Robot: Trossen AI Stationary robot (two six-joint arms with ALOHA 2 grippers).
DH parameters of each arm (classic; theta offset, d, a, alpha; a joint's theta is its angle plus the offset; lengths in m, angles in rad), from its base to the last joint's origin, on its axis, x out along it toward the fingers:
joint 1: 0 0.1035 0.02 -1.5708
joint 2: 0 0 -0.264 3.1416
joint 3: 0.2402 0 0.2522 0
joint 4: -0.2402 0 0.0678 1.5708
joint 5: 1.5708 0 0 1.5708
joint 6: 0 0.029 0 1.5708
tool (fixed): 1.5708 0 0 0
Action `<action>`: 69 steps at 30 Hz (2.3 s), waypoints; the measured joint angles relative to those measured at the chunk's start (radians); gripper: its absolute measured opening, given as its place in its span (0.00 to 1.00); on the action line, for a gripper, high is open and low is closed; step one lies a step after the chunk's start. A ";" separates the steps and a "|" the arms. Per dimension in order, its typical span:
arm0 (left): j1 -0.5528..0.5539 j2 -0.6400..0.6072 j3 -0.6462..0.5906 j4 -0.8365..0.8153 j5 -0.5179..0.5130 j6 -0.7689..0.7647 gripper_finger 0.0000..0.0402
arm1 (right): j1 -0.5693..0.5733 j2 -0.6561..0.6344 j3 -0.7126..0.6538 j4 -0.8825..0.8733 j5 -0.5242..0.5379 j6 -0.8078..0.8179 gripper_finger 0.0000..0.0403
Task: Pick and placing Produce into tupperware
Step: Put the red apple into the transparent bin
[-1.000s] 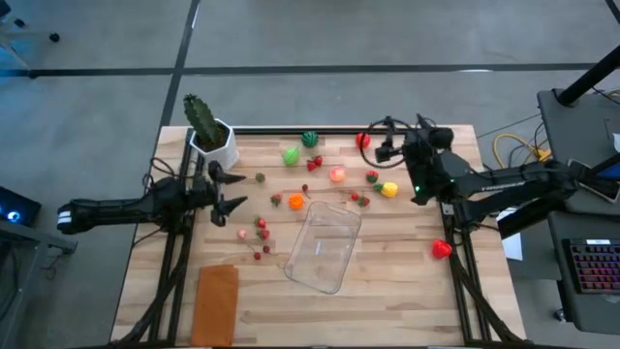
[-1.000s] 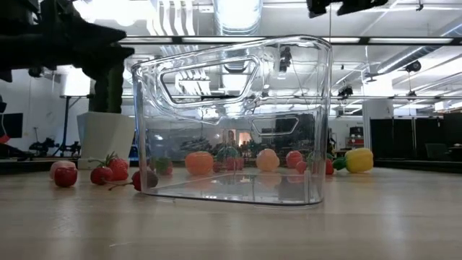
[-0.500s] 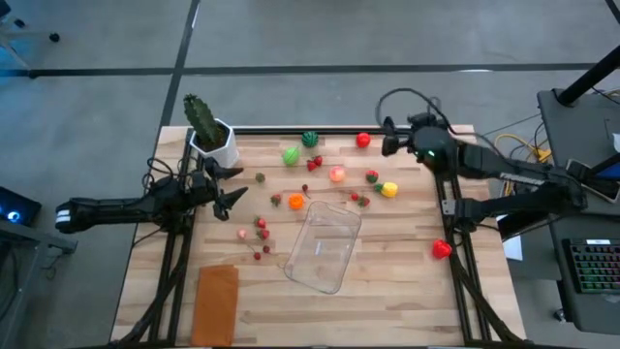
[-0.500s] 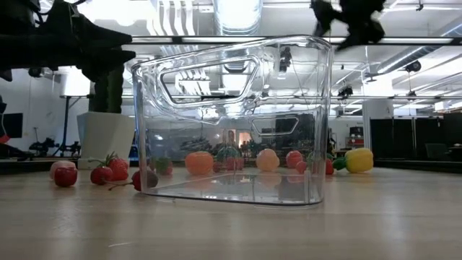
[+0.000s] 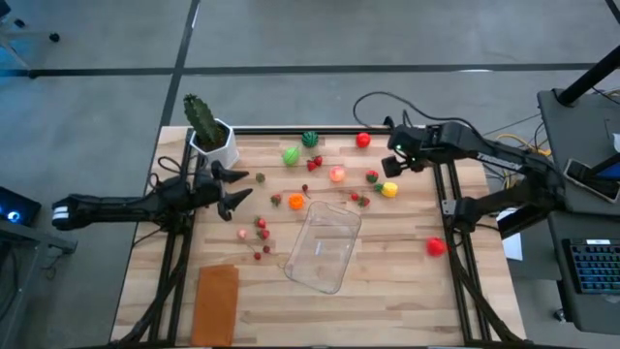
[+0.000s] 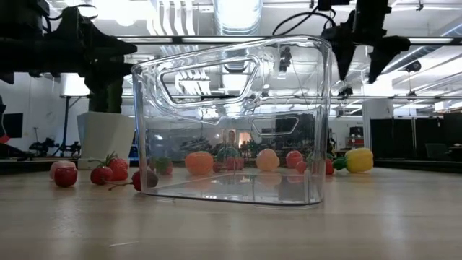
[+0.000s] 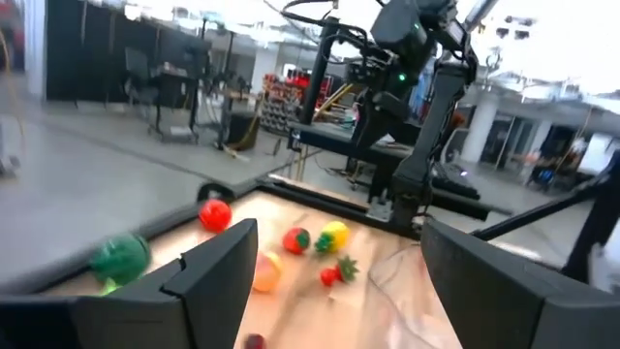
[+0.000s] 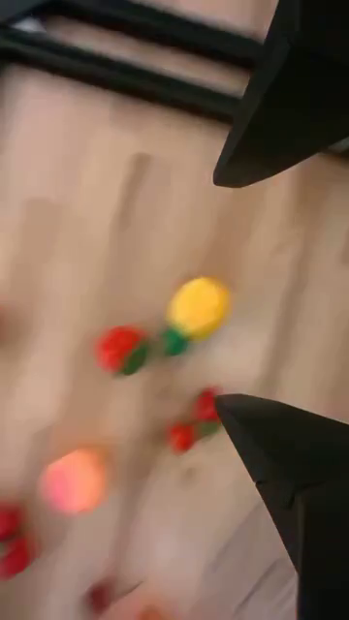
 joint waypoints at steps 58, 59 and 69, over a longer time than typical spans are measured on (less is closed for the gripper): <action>0.000 0.202 0.032 0.001 0.003 -0.324 0.69 | 0.433 0.085 -0.363 -0.180 -0.467 -0.166 0.89; 0.000 0.204 0.032 0.001 0.003 -0.324 0.69 | 0.448 0.085 -0.373 -0.162 -0.471 -0.172 0.89; 0.000 0.213 0.031 -0.001 0.001 -0.324 0.69 | 0.623 0.085 -0.435 0.047 -0.464 -0.250 0.89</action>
